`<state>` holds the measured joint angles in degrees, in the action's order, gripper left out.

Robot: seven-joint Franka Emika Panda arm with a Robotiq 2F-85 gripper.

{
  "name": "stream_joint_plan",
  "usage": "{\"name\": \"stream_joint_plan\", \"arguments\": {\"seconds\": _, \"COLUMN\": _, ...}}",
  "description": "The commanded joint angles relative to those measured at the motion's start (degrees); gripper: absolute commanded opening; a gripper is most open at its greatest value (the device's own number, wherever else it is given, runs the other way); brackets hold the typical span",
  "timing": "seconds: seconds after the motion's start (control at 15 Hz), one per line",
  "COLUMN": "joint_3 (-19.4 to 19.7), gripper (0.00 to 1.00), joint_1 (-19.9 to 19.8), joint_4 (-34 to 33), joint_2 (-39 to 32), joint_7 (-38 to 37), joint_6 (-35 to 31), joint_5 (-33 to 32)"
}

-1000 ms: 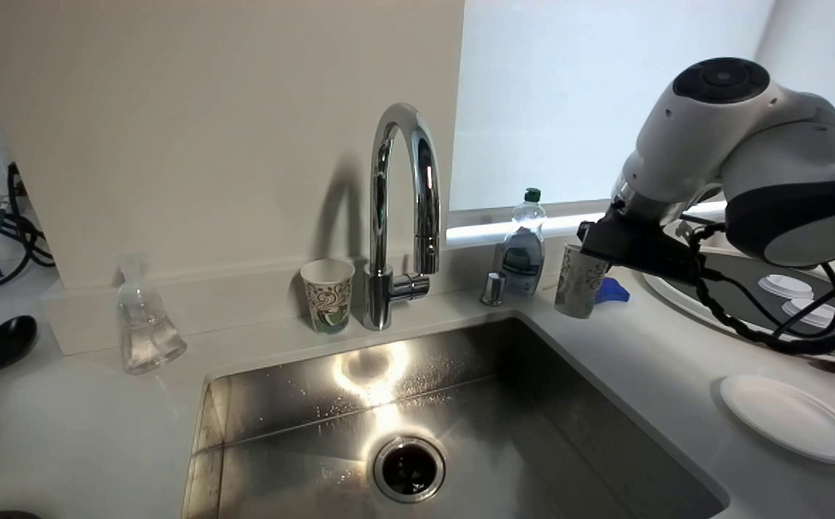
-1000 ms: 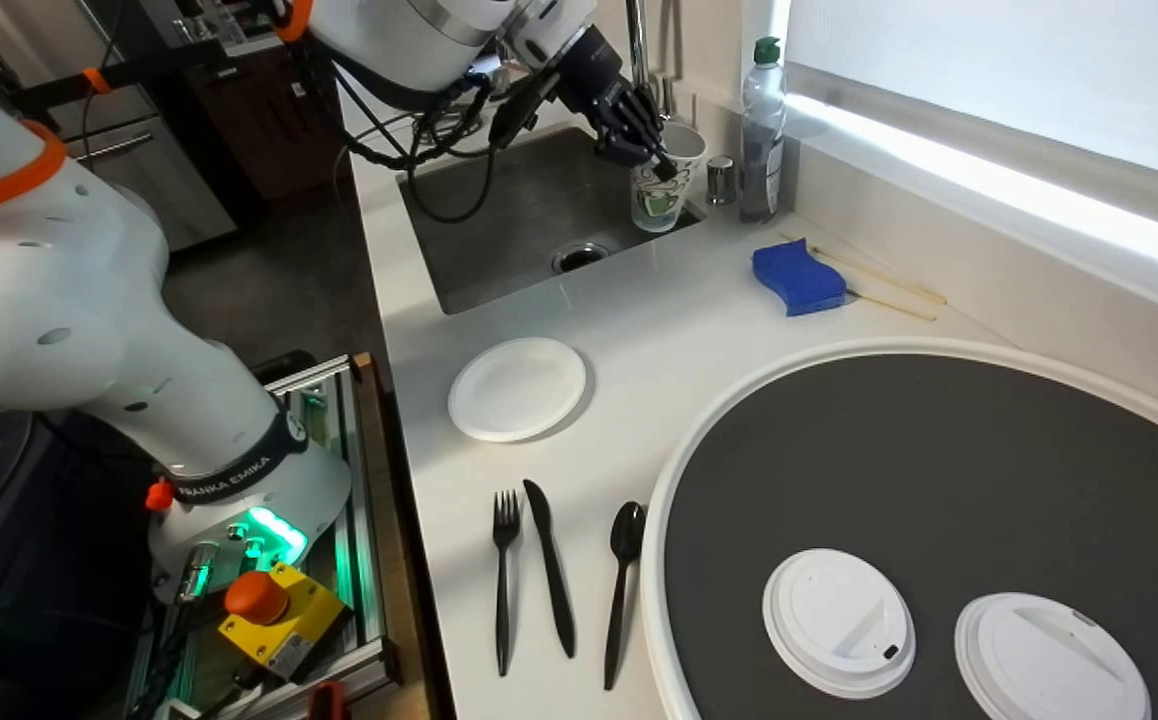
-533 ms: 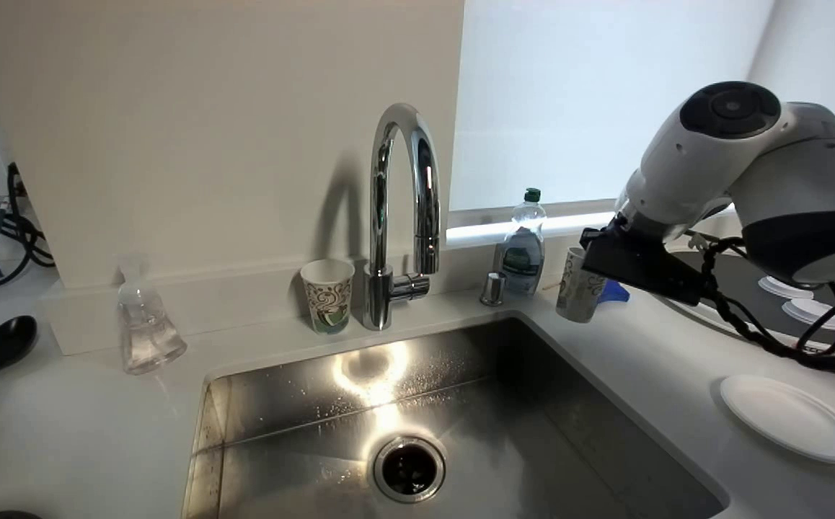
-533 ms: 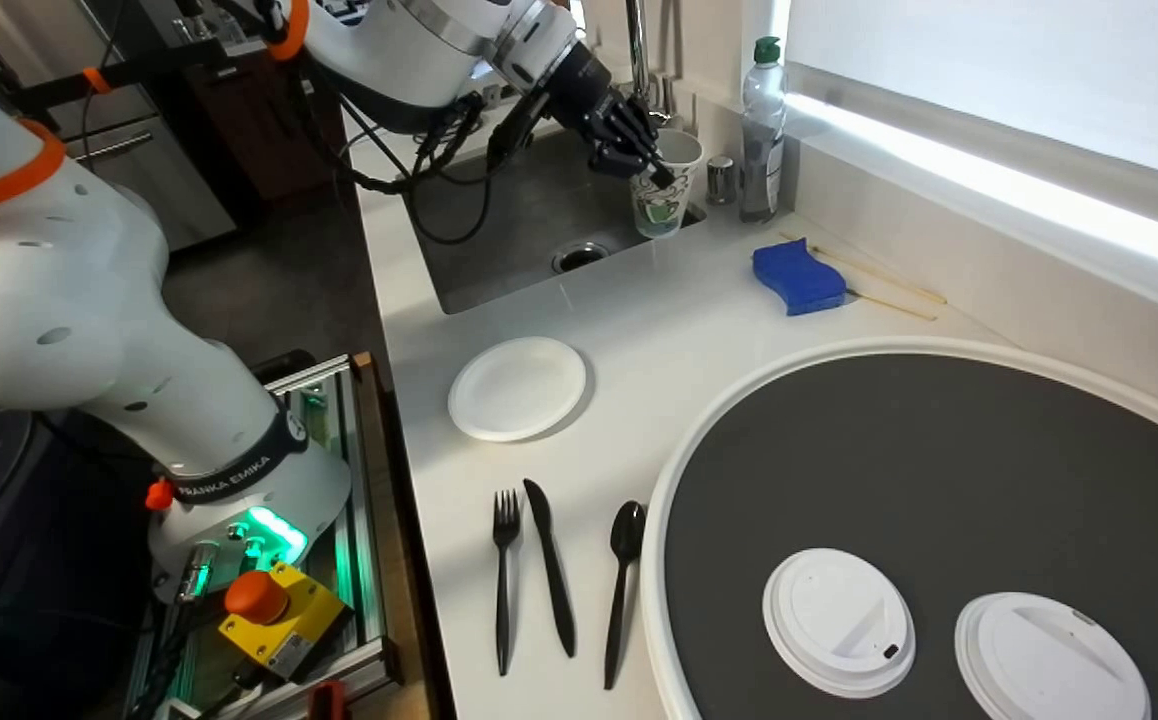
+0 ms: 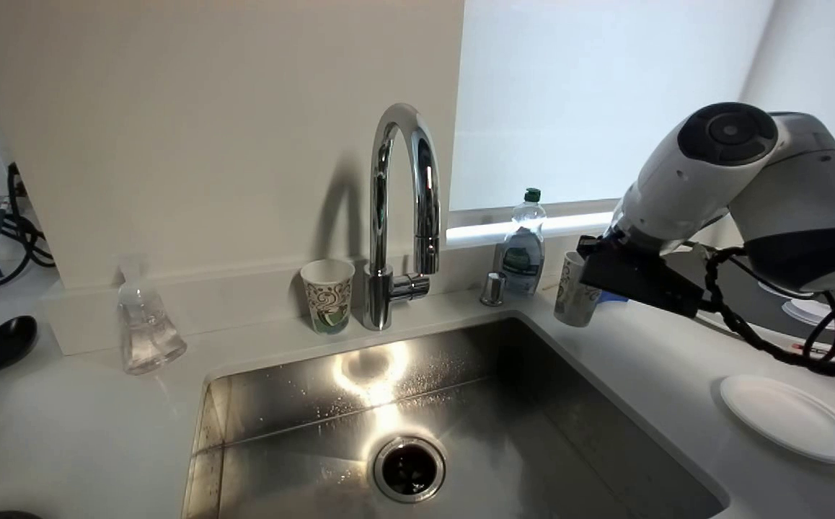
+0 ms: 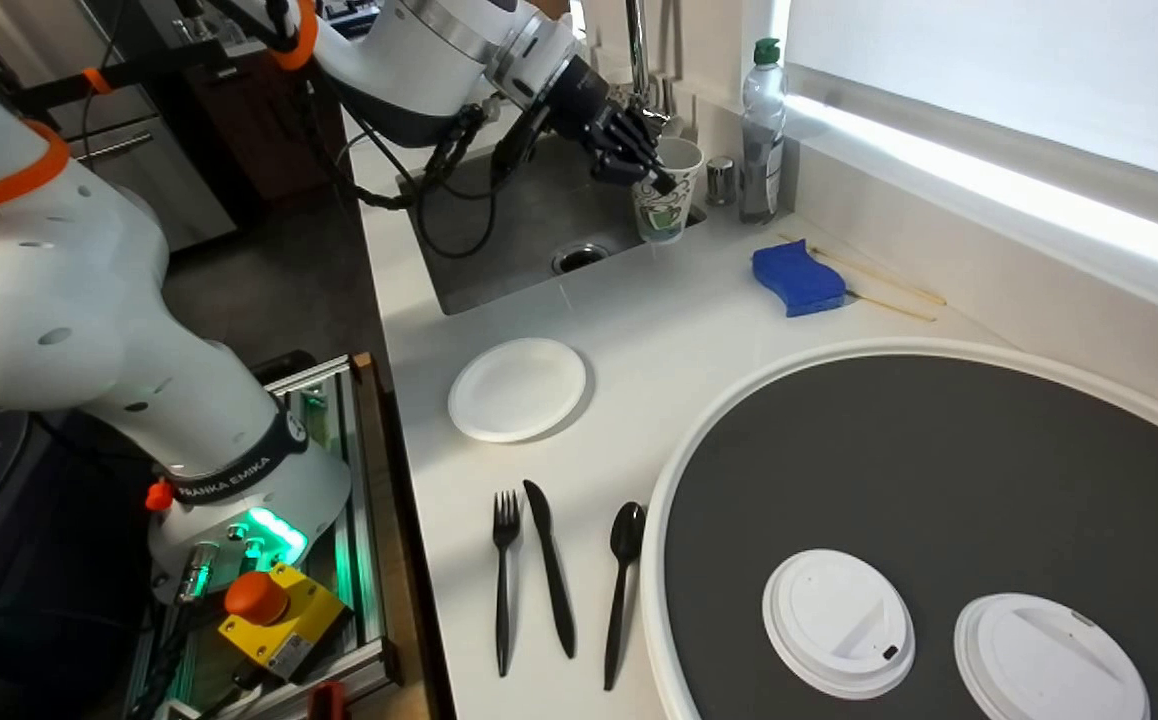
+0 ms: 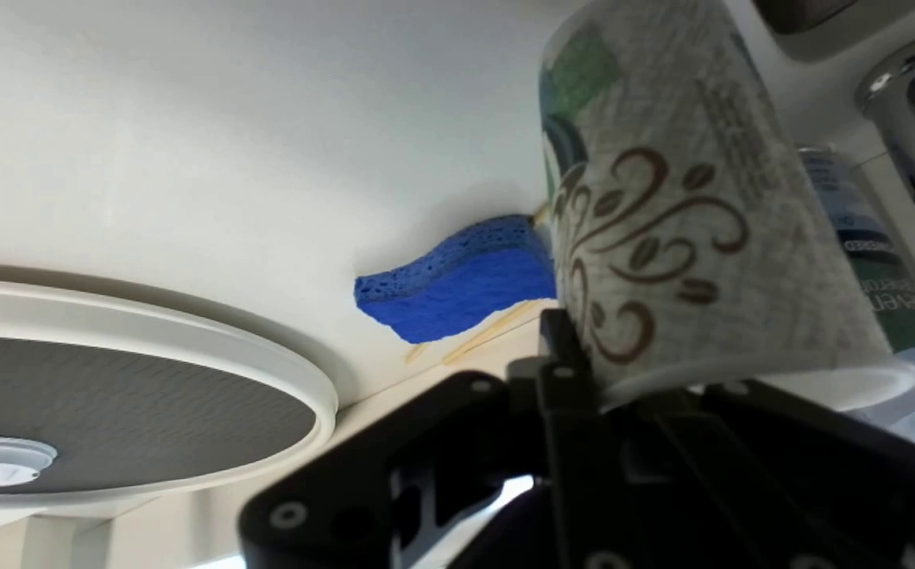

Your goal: Make the stand up straight, and then put the blue object in the cup

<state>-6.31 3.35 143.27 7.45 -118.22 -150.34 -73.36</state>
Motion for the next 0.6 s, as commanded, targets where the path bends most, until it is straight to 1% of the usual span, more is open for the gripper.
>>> {"name": "stream_joint_plan", "arguments": {"seconds": 0.0, "joint_3": -0.7, "gripper": 0.01, "joint_1": 0.1, "joint_4": 0.6, "joint_2": -0.8, "joint_7": -3.7, "joint_6": 0.6, "joint_5": -3.8}}
{"name": "stream_joint_plan", "arguments": {"seconds": 0.33, "joint_3": -1.0, "gripper": 0.01, "joint_1": 0.1, "joint_4": 0.5, "joint_2": -1.5, "joint_7": -5.6, "joint_6": 1.7, "joint_5": -8.1}}
{"name": "stream_joint_plan", "arguments": {"seconds": 0.53, "joint_3": -0.8, "gripper": 0.01, "joint_1": 0.1, "joint_4": 0.7, "joint_2": -1.9, "joint_7": -5.8, "joint_6": 1.8, "joint_5": -9.1}}
